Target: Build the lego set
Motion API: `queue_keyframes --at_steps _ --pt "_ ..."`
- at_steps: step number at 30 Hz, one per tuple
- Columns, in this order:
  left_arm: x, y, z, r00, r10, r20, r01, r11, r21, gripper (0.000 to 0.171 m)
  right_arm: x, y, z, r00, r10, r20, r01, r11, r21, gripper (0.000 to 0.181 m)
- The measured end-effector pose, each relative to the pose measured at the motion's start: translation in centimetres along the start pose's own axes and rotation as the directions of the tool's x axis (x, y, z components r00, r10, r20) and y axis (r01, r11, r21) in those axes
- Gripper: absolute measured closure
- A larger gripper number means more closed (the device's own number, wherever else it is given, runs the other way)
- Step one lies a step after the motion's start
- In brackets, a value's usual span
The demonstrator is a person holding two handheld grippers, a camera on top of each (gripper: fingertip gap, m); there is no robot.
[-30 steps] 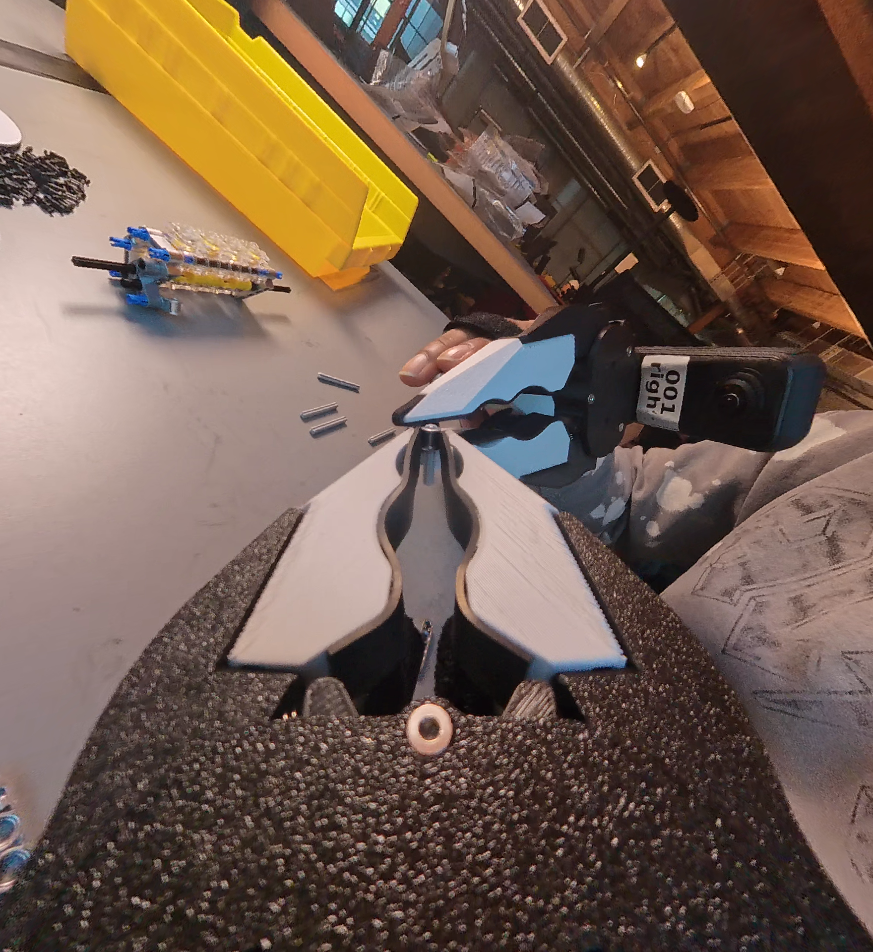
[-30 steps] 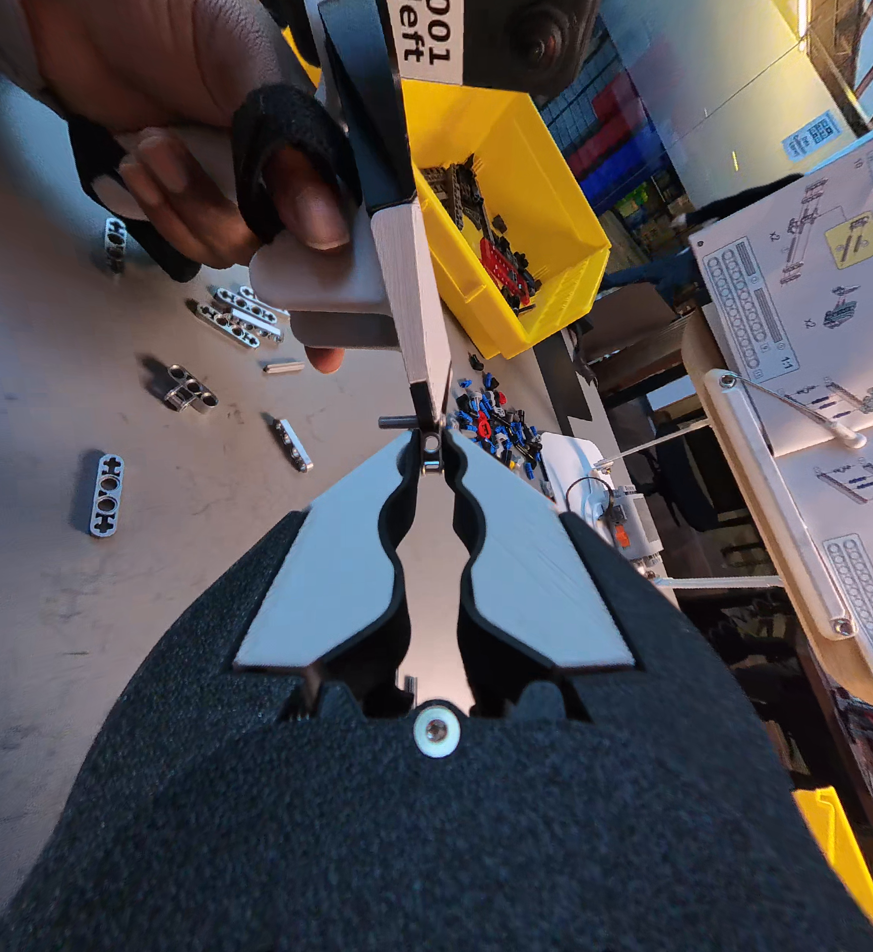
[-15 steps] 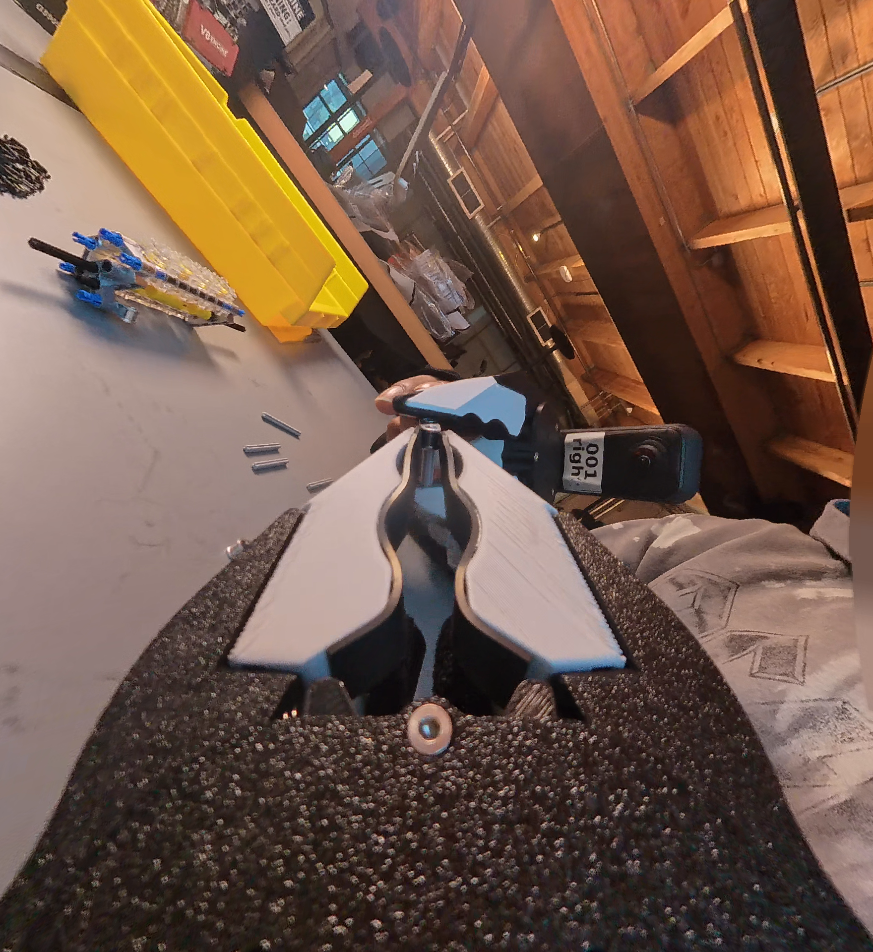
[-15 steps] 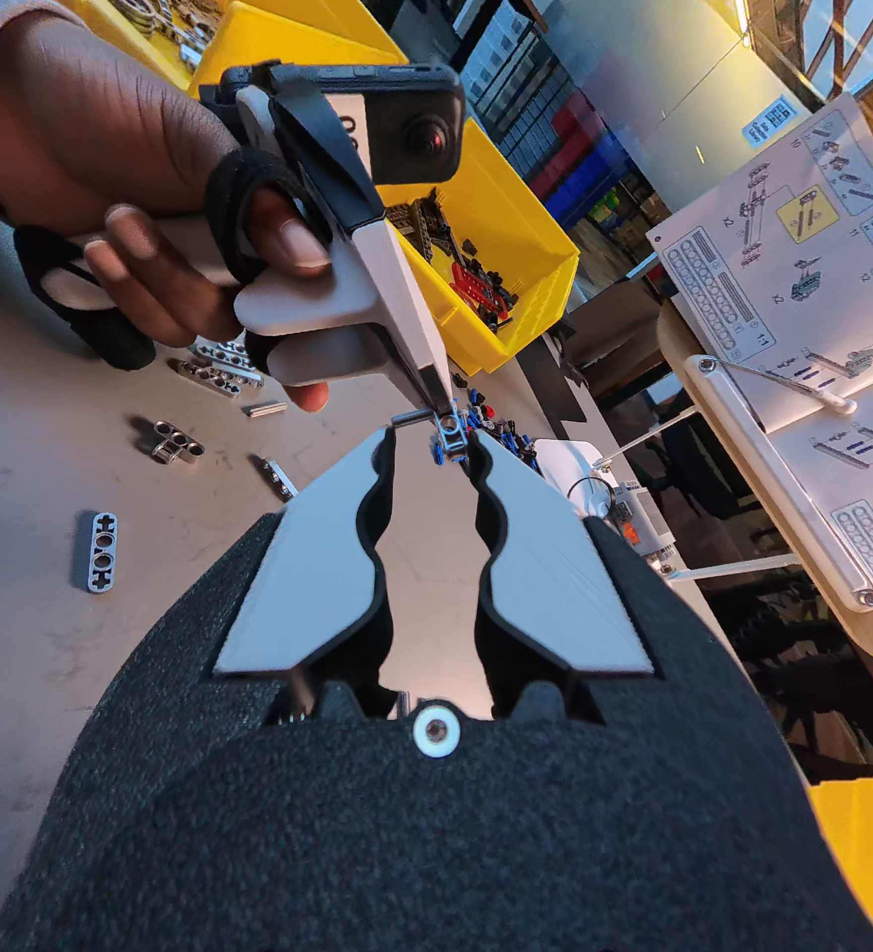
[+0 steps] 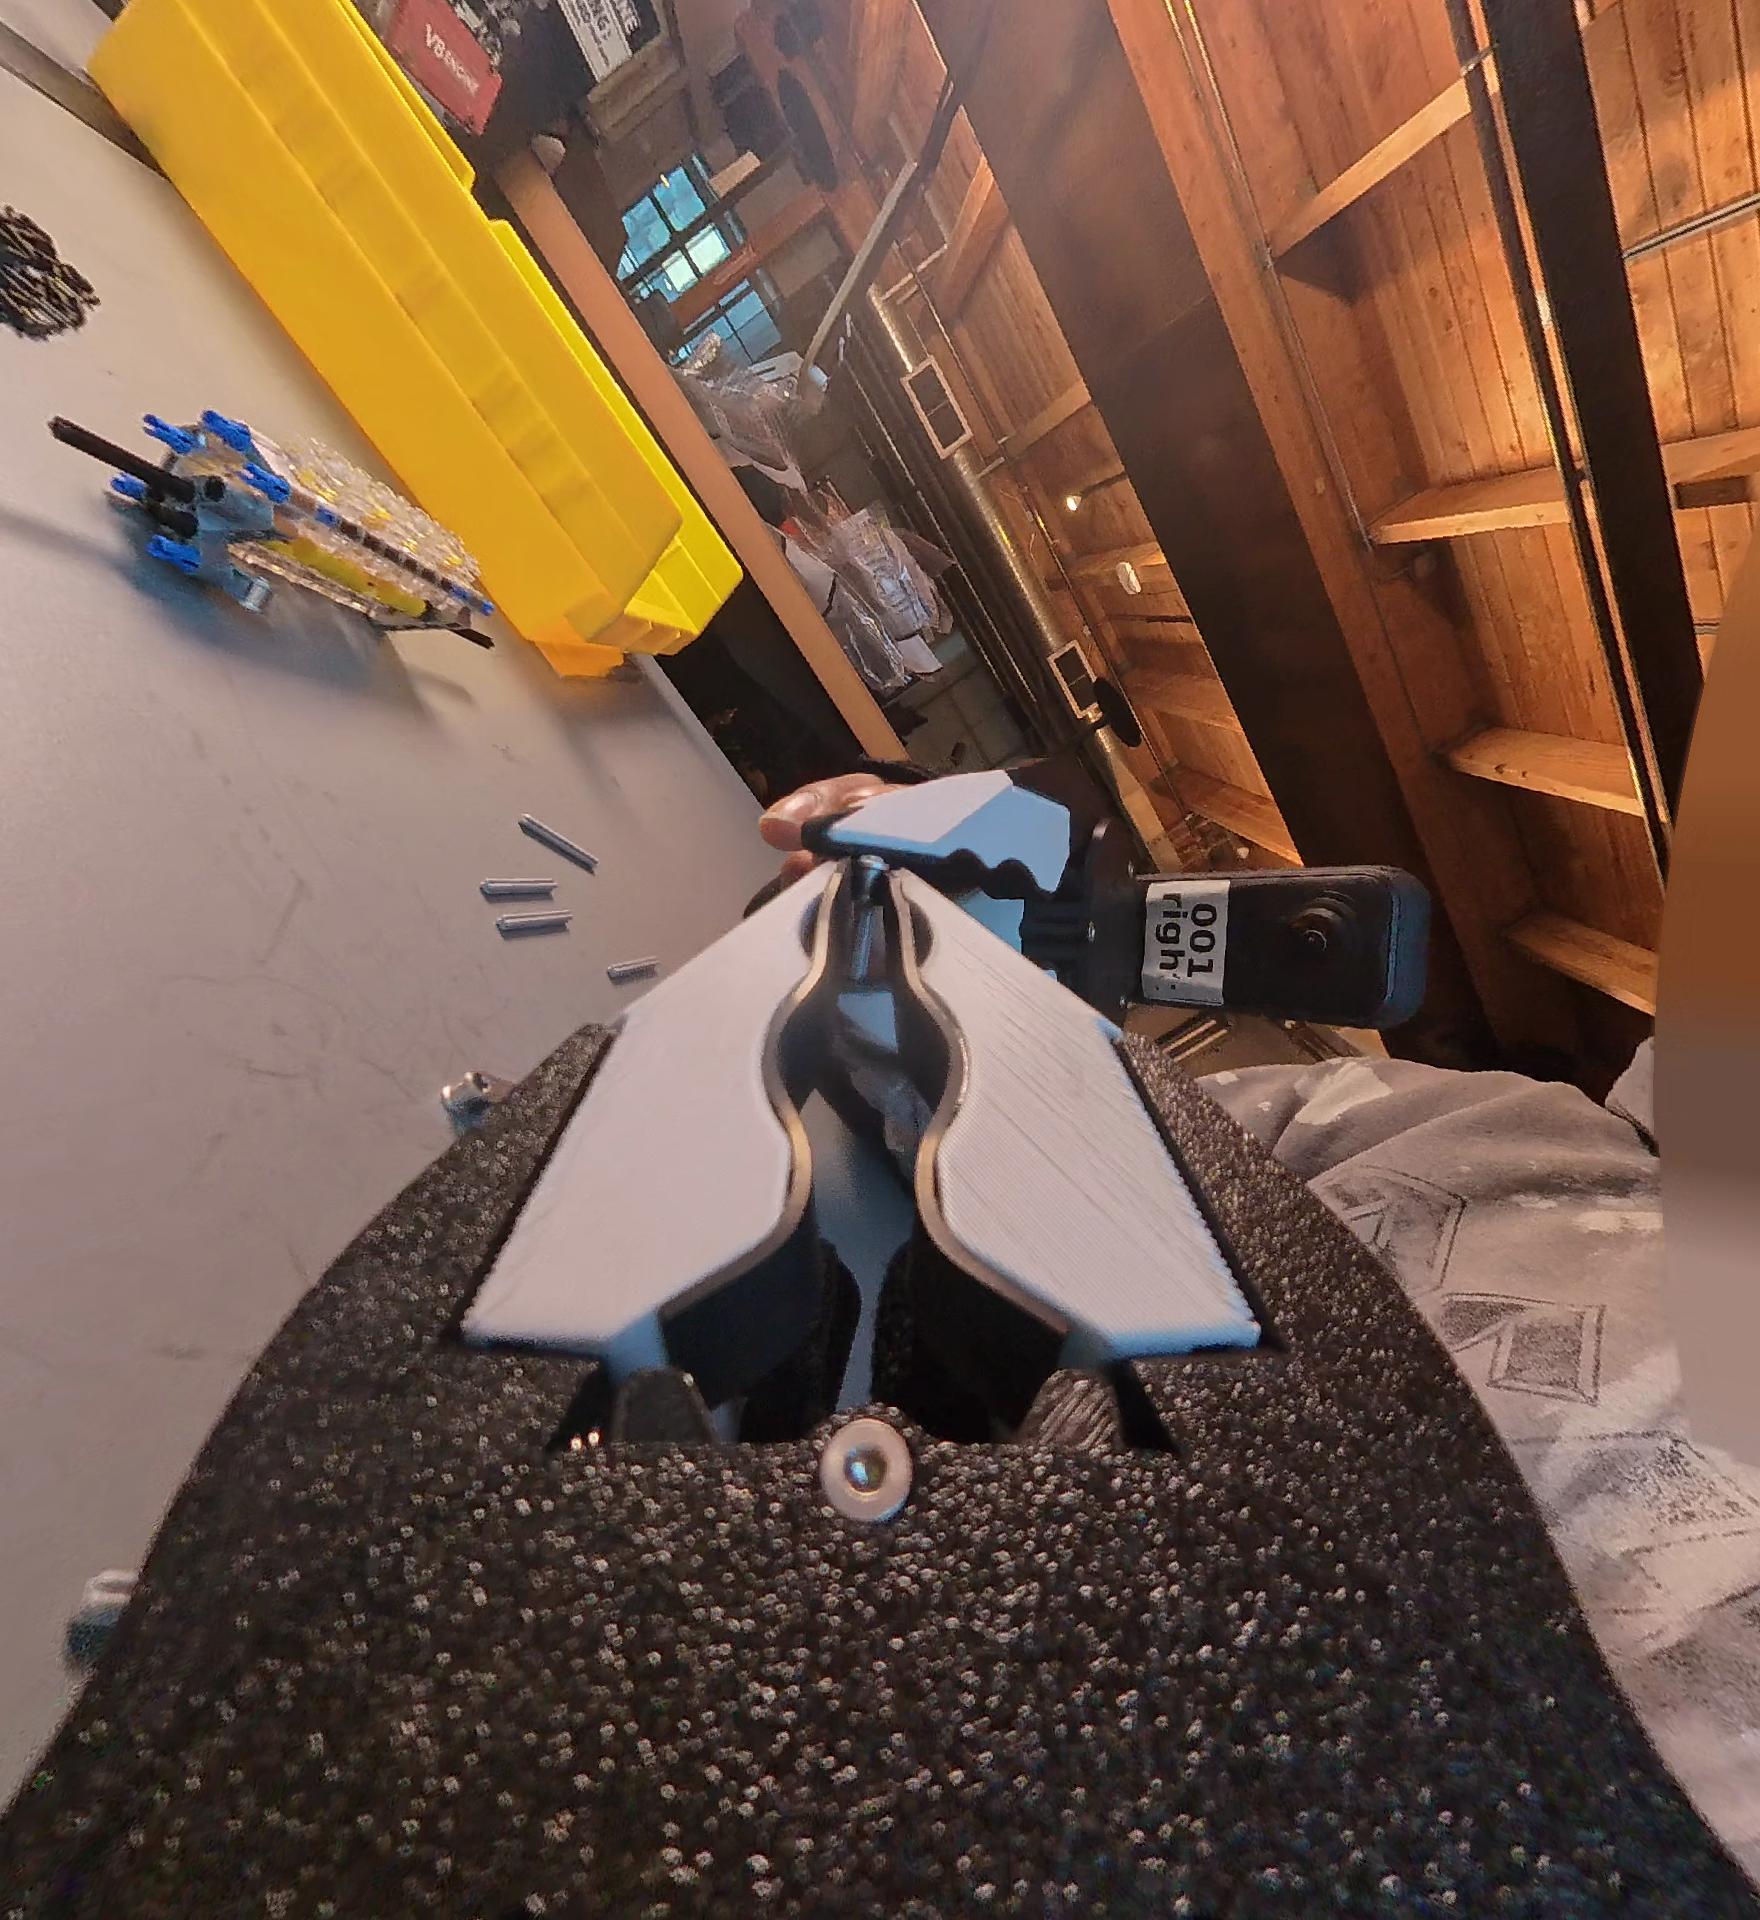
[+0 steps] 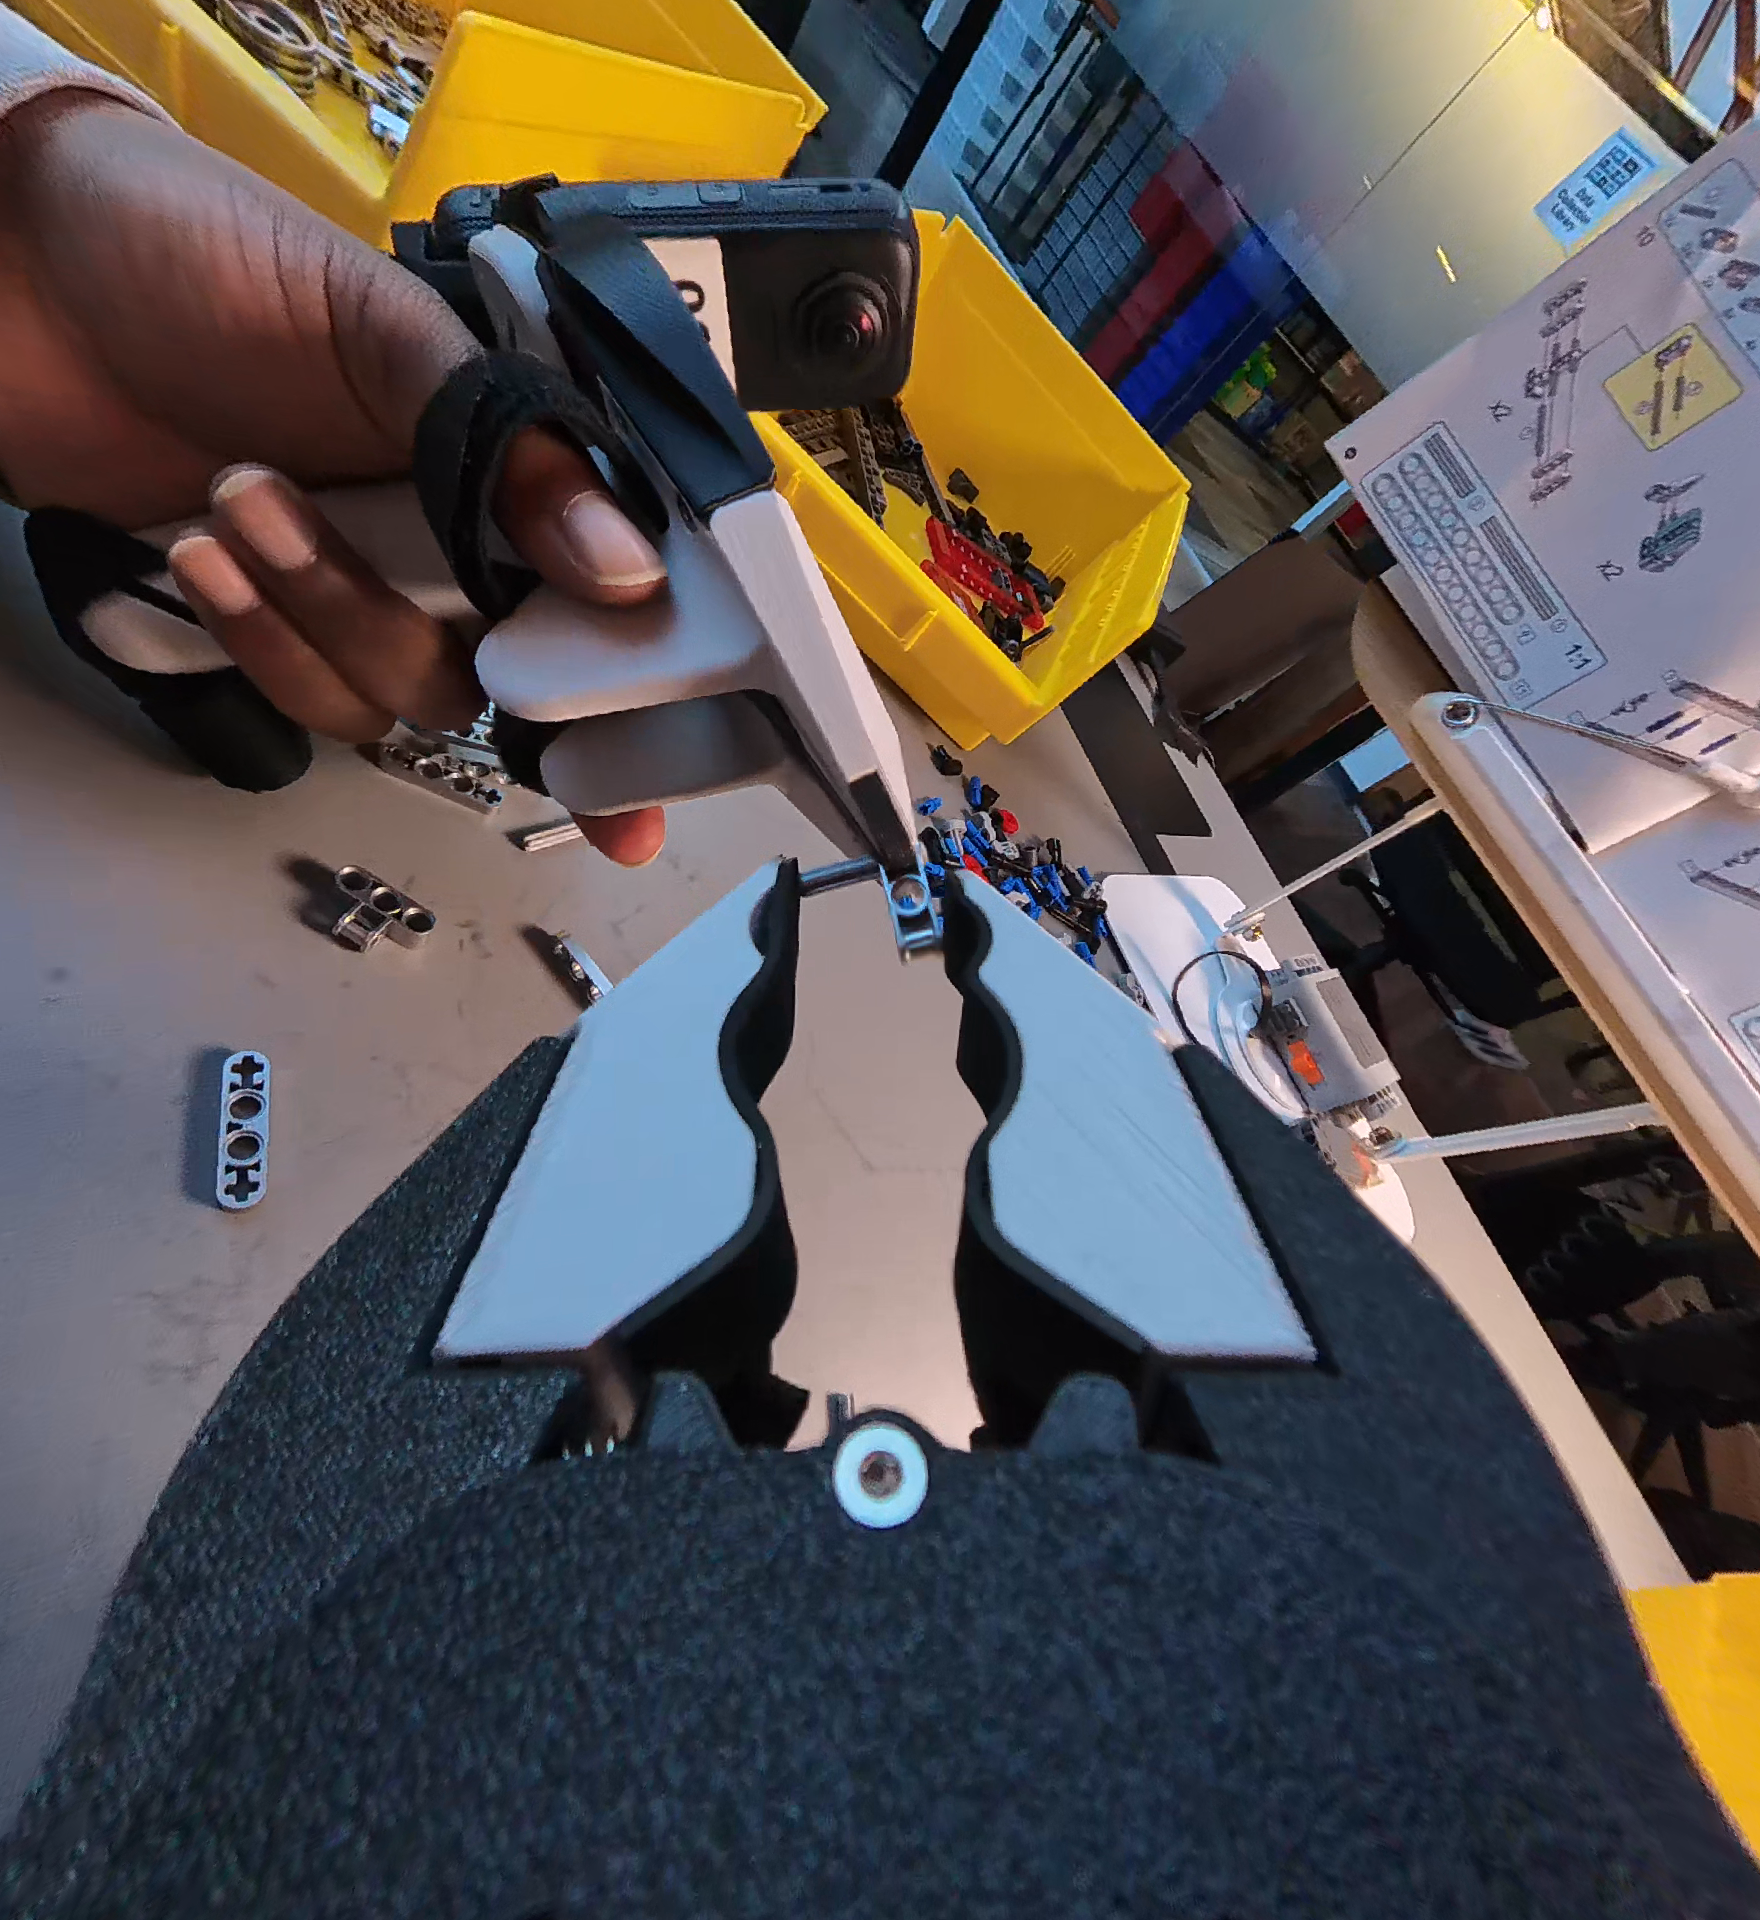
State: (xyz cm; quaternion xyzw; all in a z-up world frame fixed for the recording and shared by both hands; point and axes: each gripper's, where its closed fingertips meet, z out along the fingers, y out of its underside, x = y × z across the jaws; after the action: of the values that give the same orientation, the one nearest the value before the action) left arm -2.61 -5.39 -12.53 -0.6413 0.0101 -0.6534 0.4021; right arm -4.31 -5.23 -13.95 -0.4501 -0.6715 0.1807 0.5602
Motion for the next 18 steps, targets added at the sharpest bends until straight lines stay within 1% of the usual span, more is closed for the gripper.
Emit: queue_keyframes --at_steps 1,4,7,9,11,13,14,15,18 --pt "0.0 0.1 0.1 1.0 -0.006 -0.003 0.006 1.0 0.001 0.169 -0.3 -0.1 0.0 1.0 -0.003 0.01 0.003 1.0 0.002 0.16" --pt "0.2 -0.1 -0.1 1.0 -0.016 -0.014 0.016 1.0 0.004 0.171 -0.2 -0.2 0.0 1.0 -0.022 0.004 0.022 1.0 -0.002 0.16" --pt "0.2 -0.9 -0.8 1.0 -0.017 -0.018 0.018 0.999 0.033 0.171 1.1 0.0 -0.5 0.998 -0.028 -0.049 0.028 1.0 -0.008 0.16" --pt "0.4 -0.8 -0.8 1.0 -0.002 -0.018 0.003 1.0 0.02 0.171 1.2 -0.3 -0.7 1.0 0.003 -0.031 -0.003 1.0 0.02 0.16" --pt "0.8 -0.4 -0.5 0.999 0.019 -0.034 -0.019 1.0 -0.014 0.171 1.1 -0.2 -0.6 0.999 -0.014 -0.031 0.014 1.0 0.006 0.16" --pt "0.8 -0.1 -0.4 0.998 0.064 -0.018 -0.065 0.997 -0.041 0.171 0.6 -0.2 -0.5 1.0 -0.023 -0.014 0.023 1.0 0.006 0.16" --pt "0.7 0.0 -0.3 0.995 0.096 0.004 -0.096 0.994 -0.054 0.161 0.3 -0.1 -0.5 0.999 -0.034 -0.003 0.034 0.999 0.003 0.16" --pt "0.5 0.2 -0.2 0.991 0.131 0.028 -0.129 0.989 -0.076 0.156 0.1 -0.1 -0.5 0.999 -0.045 0.003 0.045 0.999 -0.002 0.16" --pt "0.1 1.1 0.0 0.97 0.232 0.079 -0.218 0.964 -0.15 0.157 -0.5 -0.1 -0.4 0.998 -0.064 0.027 0.064 0.998 -0.013 0.16"
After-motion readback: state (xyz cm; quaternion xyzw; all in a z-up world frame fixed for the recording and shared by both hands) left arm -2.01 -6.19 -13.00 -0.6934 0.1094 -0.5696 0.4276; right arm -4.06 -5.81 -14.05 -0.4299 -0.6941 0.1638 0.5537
